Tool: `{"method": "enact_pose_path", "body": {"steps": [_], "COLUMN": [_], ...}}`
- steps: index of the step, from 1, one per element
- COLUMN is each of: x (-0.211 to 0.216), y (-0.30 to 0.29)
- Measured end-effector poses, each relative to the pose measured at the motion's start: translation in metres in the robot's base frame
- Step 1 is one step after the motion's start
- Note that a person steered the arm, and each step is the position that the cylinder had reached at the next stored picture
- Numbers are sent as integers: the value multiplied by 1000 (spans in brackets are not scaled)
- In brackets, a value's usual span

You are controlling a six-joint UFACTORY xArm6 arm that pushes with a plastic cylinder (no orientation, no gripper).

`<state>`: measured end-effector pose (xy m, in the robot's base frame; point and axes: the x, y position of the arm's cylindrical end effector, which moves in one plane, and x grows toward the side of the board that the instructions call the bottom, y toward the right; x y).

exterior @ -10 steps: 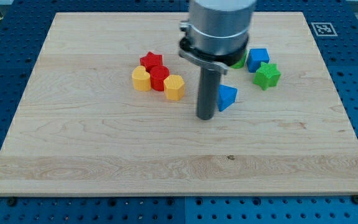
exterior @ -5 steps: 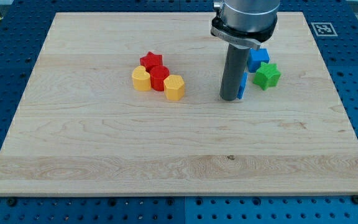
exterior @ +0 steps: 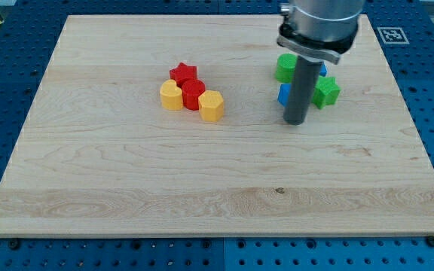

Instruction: Push the blue triangle into the green circle

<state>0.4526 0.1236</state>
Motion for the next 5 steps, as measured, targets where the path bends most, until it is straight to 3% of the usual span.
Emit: {"method": "enact_pose_path", "body": {"steps": [2,5], "x": [-21,-15], "y": [1,-14]}}
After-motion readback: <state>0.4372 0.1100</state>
